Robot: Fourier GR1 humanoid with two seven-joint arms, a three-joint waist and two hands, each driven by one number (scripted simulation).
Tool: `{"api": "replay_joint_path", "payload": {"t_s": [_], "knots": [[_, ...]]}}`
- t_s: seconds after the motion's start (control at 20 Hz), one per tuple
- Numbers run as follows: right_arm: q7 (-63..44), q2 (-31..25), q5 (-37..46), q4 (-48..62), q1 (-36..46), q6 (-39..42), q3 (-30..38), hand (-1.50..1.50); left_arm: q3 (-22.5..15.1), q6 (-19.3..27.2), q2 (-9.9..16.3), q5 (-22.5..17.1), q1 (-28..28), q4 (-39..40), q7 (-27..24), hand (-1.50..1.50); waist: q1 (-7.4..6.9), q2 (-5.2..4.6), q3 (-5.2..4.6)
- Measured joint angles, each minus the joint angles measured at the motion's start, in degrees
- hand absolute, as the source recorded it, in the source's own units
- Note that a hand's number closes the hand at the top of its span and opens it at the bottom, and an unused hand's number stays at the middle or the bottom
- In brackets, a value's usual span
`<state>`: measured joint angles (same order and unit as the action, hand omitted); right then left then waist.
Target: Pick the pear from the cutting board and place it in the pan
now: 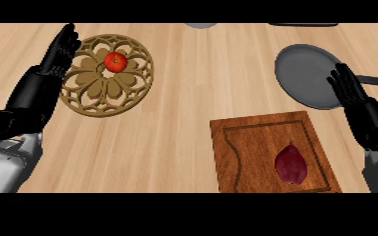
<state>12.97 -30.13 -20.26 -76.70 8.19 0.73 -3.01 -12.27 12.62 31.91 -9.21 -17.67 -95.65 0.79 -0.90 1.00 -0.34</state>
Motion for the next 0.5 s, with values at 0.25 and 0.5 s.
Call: {"api": "replay_joint_path", "payload": {"t_s": [0.25, 0.5], "knots": [[4.6, 2.3, -5.1, 3.0, -1.3, 11.5, -1.1, 1.50, 2.1, 1.9, -2.8, -1.4, 2.5, 2.5, 0.6, 0.00, 0.05, -0.97, 0.34], [14.7, 3.5, -3.3, 6.2, -7.6, 14.6, -0.5, -1.50, 3.3, 3.8, -6.7, -3.8, 5.5, 7.0, 2.0, 0.00, 1.47, -1.17, 0.41]]}}
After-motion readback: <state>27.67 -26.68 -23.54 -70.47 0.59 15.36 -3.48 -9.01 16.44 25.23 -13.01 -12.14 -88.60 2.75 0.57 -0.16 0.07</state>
